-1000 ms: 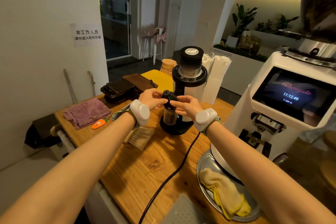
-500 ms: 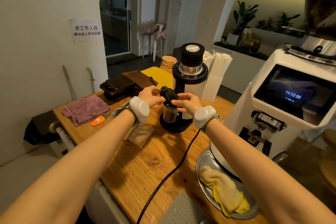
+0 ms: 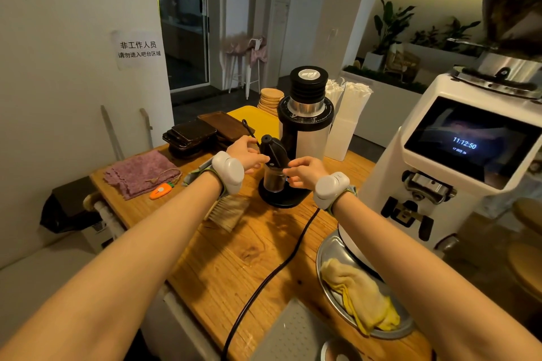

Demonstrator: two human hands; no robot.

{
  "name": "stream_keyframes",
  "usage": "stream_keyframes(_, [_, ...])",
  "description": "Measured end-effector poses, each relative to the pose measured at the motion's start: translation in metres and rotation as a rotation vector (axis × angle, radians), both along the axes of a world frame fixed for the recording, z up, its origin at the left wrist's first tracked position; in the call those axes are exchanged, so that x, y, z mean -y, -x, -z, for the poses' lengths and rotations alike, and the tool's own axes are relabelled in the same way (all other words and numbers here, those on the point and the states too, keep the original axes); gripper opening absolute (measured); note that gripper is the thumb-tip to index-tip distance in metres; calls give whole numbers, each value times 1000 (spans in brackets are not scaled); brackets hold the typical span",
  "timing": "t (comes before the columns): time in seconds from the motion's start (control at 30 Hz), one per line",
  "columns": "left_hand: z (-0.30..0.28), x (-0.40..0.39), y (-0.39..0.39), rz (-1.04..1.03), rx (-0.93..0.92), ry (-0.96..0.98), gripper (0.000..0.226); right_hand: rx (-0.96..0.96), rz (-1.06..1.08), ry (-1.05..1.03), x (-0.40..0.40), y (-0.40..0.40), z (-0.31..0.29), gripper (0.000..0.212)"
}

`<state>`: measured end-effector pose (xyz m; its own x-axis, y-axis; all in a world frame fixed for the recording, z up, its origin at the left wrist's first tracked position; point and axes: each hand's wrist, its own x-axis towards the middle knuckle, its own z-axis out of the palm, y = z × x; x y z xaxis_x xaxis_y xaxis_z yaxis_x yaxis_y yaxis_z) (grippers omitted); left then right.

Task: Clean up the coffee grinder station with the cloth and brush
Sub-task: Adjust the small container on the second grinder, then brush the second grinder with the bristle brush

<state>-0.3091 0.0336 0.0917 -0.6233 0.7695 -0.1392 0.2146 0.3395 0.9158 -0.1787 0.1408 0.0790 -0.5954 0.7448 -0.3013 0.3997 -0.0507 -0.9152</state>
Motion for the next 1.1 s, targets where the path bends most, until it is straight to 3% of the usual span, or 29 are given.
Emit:
stream_keyframes(0.2, [16,17,10,13,12,75,54,73,-95,84,15,2,21,6])
stream_keyframes(0.5, [62,50,41,-73,90,209,50,155,-188,196,48,28,60,33])
stream_keyframes(0.7, [96,62,60,-175,-65,387,57,197,-107,281,60,54,92,54])
stream_keyframes(0.8, [112,66,68,-162,-48,435,57,164,-76,329,62,60,104,50])
stream_keyframes(0.93, [132,64,72,-134,22,354,60,172,-52,327,55,69,113,49])
stream_keyframes(1.1, [139,57,70,-115,82,260,55,178,-57,322,48,75,110,27])
